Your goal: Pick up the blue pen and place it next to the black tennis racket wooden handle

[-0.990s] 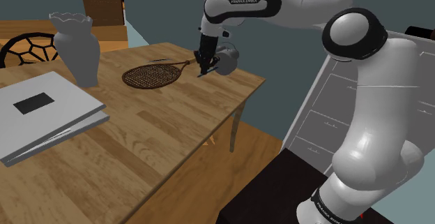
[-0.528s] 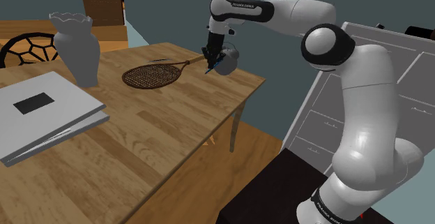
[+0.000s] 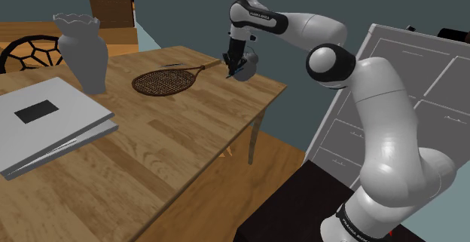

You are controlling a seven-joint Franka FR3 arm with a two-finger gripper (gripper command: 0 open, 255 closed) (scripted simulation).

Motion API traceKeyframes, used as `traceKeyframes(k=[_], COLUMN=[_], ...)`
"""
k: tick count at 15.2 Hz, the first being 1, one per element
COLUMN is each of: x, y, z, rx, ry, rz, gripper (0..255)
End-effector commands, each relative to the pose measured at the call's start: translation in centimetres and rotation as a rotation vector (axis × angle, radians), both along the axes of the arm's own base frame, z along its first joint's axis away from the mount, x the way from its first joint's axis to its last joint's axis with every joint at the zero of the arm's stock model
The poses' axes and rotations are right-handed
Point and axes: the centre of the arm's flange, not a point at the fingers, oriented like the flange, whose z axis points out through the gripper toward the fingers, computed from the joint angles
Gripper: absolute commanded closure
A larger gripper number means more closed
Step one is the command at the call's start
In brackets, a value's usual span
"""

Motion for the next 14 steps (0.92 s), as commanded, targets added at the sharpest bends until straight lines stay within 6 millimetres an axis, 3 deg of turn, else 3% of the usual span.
traceKeyframes(k=[1, 14], x=[-0.1, -0.1], y=[0.0, 0.0], z=[-1.0, -7.9], rx=[0.0, 0.0], ry=[-0.001, -0.001], rz=[0.0, 0.0], gripper=[255, 255])
